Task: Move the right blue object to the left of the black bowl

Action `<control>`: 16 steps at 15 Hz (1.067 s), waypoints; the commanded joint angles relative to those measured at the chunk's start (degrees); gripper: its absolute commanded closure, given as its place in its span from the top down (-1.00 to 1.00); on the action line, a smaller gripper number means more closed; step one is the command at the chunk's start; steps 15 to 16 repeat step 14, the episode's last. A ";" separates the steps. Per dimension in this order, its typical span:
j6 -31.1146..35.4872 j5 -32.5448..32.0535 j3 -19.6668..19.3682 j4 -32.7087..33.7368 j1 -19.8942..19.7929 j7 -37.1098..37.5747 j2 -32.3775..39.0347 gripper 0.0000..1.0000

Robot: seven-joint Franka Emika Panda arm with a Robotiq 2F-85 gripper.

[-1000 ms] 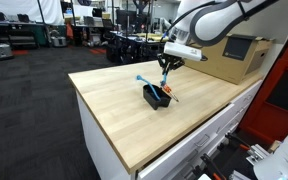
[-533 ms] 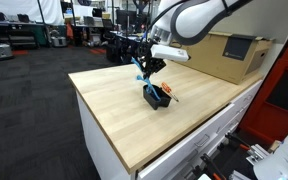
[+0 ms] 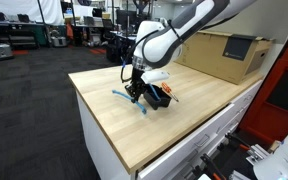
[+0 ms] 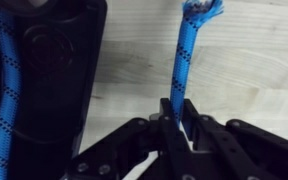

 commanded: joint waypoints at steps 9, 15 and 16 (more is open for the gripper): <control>-24.67 2.41 -0.58 5.30 -4.82 -27.86 -7.92 0.99; -25.52 4.24 -3.45 3.94 -6.65 -28.04 -14.12 1.00; -25.52 4.24 -3.45 3.94 -6.65 -28.04 -14.12 1.00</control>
